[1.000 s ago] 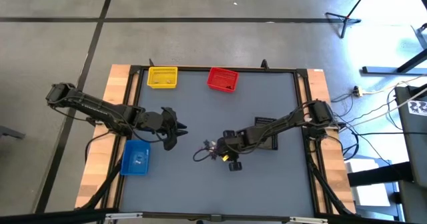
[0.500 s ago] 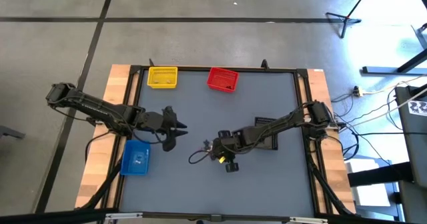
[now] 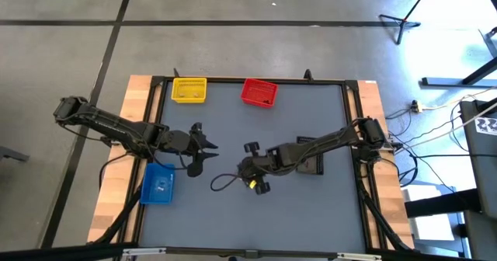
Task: Sort Halloween decoration
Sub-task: Put the yellow skull toy into the yellow bin
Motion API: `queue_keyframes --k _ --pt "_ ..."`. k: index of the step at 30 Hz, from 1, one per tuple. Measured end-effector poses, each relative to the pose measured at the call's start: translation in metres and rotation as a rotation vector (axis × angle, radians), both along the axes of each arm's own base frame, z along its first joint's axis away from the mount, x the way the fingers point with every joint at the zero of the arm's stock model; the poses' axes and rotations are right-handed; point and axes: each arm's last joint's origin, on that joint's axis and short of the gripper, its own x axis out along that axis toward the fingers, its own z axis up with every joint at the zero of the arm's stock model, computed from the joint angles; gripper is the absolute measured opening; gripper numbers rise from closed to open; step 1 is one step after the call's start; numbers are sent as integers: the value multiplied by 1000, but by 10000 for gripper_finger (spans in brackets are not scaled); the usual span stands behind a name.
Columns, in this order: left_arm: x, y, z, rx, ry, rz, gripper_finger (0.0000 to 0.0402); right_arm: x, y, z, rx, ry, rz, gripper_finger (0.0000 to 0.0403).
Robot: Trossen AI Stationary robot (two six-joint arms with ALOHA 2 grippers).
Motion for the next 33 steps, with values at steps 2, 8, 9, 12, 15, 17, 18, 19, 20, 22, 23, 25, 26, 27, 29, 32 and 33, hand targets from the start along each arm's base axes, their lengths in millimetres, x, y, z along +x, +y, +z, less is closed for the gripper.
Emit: queue_keyframes --k 2,8,9,12,15,17,18,19,20,22,23,25,26,27,29,32,33 --pt "0 -1 0 1 -3 -5 115 4 -3 6 -47 -37 -3 35" --pt "6 -2 2 -34 -52 10 115 17 -17 20 -47 -148 -51 35" --pt "8 -3 2 -42 -69 13 115 18 -21 21 -44 -163 -60 35" --pt "14 -4 2 -51 -99 13 115 23 -31 23 -38 -201 -86 35" --pt "19 -5 -1 -47 -104 14 115 25 -41 25 -36 -218 -110 35" --pt "20 -5 -4 -36 -91 23 115 26 -44 25 -31 -225 -123 35" --pt "21 -5 -5 -28 -87 33 115 26 -45 25 -31 -225 -126 35" --pt "22 -5 -6 -18 -83 45 115 27 -46 25 -31 -225 -128 35" --pt "22 -4 -7 -11 -80 55 115 27 -46 25 -28 -225 -126 35" --pt "23 -4 -8 4 -79 76 115 27 -46 25 -22 -225 -122 35" --pt "23 -3 -9 12 -76 88 115 27 -46 26 -22 -229 -122 35" --pt "23 -3 -9 23 -75 104 115 28 -45 27 -17 -244 -123 35" --pt "23 -3 -9 25 -75 106 115 28 -45 27 -15 -253 -124 35" --pt "23 -3 -9 25 -75 106 115 29 -45 28 -14 -259 -124 35" --pt "23 -3 -9 25 -76 105 115 29 -45 28 -12 -267 -123 35" --pt "23 -3 -9 25 -76 106 115 30 -45 29 -11 -273 -124 35" --pt "23 -3 -9 25 -76 106 115 30 -45 29 -10 -275 -124 35"
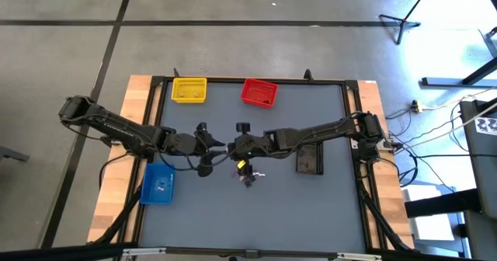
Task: Sort Halloween decoration
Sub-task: Put the yellow skull toy into the yellow bin
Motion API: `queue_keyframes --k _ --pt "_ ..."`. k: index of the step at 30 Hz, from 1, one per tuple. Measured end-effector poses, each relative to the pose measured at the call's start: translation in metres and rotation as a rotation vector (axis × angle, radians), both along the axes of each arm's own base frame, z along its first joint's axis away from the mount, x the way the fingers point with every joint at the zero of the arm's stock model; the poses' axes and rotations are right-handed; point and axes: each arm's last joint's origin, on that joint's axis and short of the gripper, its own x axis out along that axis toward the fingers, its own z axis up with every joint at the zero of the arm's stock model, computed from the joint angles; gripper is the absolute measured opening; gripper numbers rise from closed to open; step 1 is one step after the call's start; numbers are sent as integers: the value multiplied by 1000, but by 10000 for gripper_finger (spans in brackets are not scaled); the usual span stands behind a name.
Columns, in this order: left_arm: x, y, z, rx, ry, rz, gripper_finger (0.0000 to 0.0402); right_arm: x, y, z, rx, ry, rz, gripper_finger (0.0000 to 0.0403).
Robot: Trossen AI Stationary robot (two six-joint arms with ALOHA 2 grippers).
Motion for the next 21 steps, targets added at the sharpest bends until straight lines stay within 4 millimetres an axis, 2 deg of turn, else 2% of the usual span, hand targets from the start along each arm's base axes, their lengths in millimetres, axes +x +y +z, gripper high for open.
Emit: queue_keyframes --k 21 --pt "0 0 0 0 0 0 115 2 0 2 6 -36 1 35"
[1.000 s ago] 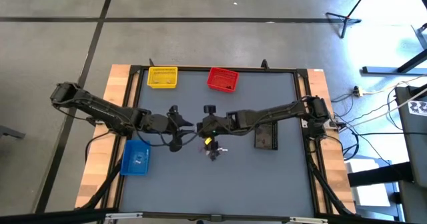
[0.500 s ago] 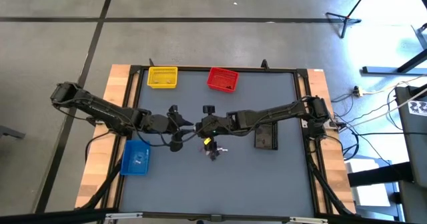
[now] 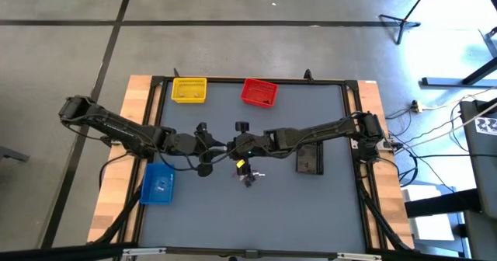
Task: Sort Halloween decoration
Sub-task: Put the yellow skull toy into the yellow bin
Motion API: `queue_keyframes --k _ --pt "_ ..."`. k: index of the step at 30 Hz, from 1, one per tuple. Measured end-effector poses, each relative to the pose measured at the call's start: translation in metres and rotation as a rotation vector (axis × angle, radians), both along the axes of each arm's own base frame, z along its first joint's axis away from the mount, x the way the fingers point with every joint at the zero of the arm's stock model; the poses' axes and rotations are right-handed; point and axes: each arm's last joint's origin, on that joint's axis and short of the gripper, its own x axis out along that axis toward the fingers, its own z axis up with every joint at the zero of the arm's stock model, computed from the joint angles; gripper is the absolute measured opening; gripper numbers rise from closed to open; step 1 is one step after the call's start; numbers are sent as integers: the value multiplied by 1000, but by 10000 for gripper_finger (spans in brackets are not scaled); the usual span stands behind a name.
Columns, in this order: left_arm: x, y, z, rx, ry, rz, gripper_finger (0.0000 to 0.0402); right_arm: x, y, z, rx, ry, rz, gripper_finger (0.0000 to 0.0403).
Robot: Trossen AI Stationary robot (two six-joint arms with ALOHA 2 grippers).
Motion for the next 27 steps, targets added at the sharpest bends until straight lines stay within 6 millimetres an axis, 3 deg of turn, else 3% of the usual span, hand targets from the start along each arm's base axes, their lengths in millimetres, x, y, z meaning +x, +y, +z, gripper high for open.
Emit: queue_keyframes --k 5,17,27 --pt "0 0 0 0 0 0 108 0 0 0 0 1 0 35" --pt "0 0 0 0 2 1 48 0 0 0 -1 5 0 35" --pt "0 0 0 2 5 2 41 0 0 0 -1 4 0 35"
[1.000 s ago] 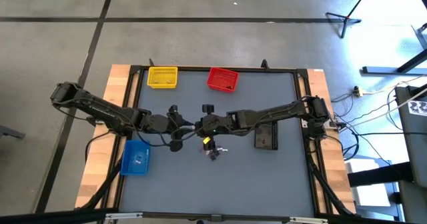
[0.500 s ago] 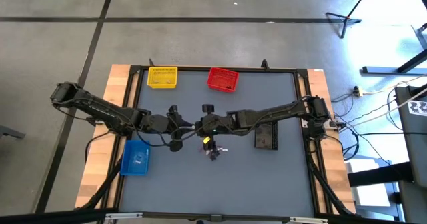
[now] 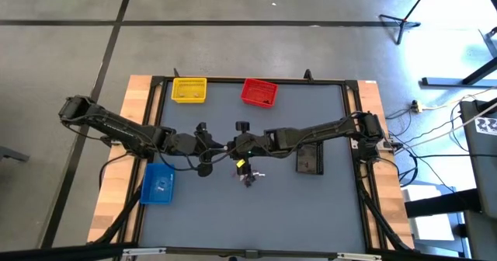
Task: Sort Halloween decoration
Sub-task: Put the yellow skull toy into the yellow bin
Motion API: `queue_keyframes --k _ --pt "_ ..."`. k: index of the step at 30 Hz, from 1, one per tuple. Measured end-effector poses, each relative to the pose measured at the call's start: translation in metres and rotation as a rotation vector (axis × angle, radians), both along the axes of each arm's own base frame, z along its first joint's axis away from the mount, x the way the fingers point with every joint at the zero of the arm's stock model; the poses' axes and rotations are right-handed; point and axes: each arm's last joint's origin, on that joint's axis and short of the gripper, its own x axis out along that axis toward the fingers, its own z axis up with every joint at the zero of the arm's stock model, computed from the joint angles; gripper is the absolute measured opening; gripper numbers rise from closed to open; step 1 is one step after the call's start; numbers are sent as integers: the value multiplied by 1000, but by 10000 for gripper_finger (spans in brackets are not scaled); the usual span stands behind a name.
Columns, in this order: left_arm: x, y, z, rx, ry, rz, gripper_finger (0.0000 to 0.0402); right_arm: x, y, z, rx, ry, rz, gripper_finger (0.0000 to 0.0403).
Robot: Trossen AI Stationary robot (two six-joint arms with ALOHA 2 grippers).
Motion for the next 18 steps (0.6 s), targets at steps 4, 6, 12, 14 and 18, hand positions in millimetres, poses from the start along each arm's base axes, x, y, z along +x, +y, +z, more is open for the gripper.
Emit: queue_keyframes --k 4,6,12,14,18 --pt "0 0 0 0 -1 0 41 0 0 0 0 0 0 35" --pt "0 0 0 0 -1 0 41 0 0 0 0 -1 0 35" --pt "0 0 0 -2 -3 -3 41 0 0 0 9 1 11 35" --pt "0 0 0 -4 -2 -7 41 0 1 0 25 2 30 35" --pt "0 -1 0 -8 -2 -13 41 0 1 0 29 2 35 35"
